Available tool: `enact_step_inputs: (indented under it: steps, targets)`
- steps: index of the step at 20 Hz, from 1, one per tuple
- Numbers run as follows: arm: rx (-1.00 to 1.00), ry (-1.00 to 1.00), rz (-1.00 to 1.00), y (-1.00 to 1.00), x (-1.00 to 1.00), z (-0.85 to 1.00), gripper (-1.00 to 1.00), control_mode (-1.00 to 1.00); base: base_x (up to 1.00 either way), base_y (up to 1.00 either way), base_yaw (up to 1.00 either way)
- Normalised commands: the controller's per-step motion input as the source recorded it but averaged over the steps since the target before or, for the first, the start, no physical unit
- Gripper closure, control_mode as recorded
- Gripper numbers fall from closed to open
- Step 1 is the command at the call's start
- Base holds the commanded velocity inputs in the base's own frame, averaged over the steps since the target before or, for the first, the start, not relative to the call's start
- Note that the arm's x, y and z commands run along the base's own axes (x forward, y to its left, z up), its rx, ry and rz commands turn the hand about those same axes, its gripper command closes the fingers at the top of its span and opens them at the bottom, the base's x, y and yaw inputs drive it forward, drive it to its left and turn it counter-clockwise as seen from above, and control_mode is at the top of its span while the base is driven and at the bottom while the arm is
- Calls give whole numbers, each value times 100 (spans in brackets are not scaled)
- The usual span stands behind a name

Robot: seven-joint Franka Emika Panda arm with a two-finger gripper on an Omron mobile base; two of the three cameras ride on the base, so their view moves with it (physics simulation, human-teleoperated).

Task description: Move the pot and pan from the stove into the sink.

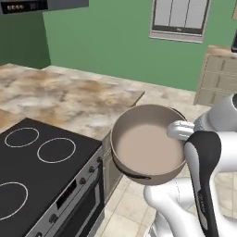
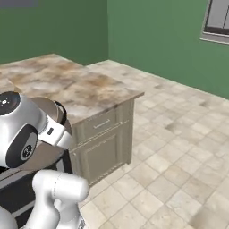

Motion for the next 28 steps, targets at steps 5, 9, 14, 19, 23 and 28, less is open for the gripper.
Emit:
enact_step_inputs:
  steps: [5, 9, 14, 19, 23, 28]
  targets:
    - [0, 0, 0, 0, 0, 0, 100, 100, 0, -6, -50]
    - [0, 0, 0, 0, 0, 0, 100, 100, 1, -9, -50]
    - [0, 0, 0, 0, 0, 0, 100, 100, 0, -16, -48]
    - [0, 0, 0, 0, 0, 0, 100, 100, 0, -17, -23]
    - [0, 0, 0, 0, 0, 0, 100, 100, 0, 0, 0]
    - [0, 0, 0, 0, 0, 0, 100, 100, 15, 2, -2]
